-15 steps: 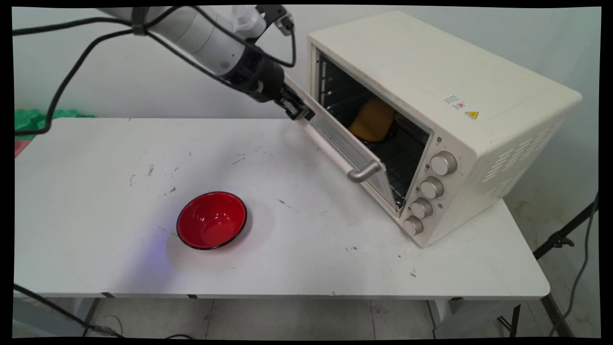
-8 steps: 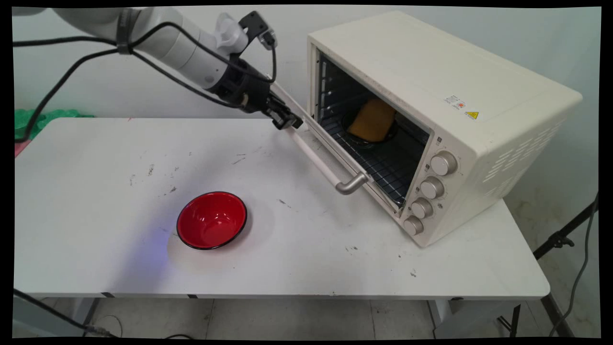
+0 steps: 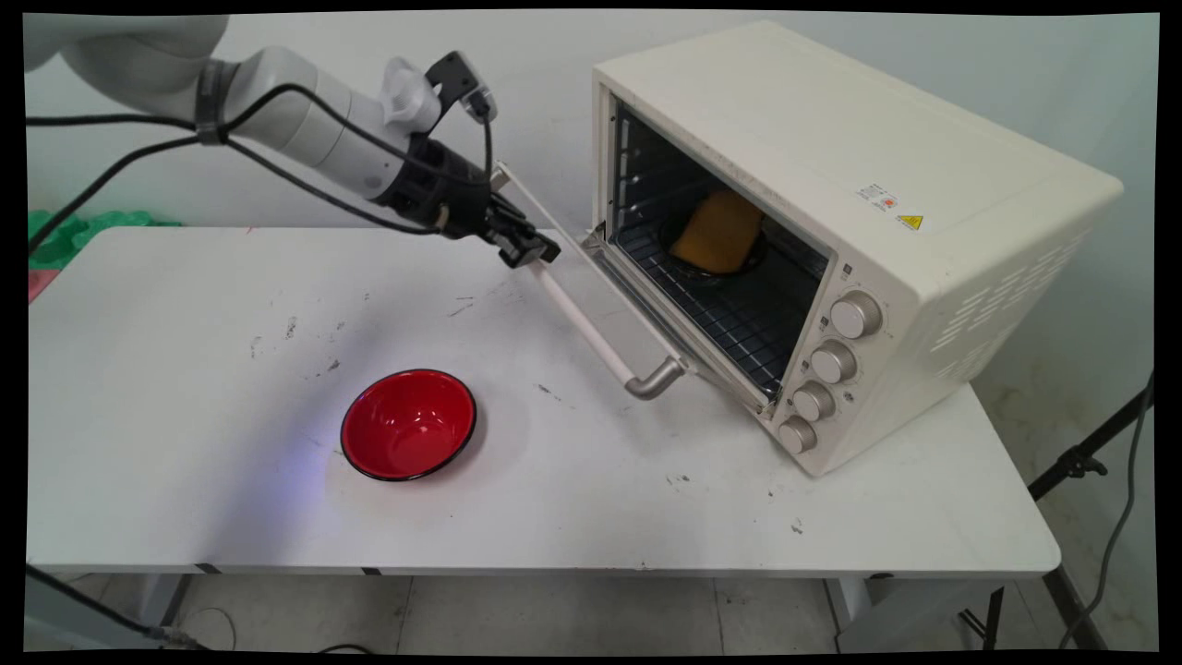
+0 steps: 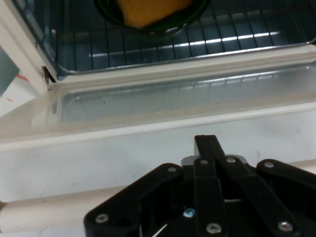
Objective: Open the oven
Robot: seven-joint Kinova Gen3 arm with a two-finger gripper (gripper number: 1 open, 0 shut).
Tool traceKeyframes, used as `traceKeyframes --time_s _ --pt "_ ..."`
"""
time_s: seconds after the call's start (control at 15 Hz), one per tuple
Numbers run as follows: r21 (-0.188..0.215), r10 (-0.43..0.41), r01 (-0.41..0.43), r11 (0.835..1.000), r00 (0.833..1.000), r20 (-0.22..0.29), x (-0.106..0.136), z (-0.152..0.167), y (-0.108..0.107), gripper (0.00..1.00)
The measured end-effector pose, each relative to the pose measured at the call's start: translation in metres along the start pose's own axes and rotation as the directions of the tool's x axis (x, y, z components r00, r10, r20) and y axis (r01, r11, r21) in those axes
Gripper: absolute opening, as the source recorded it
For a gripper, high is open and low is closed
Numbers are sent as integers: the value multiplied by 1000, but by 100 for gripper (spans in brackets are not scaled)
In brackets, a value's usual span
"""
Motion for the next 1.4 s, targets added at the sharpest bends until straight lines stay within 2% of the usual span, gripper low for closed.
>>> traceKeyframes --time_s 0.6,1.4 --pt "-6 -15 15 1000 1000 -7 -49 -1 -12 0" --pt "-25 3 -4 1000 1000 -16 -101 1 -29 0"
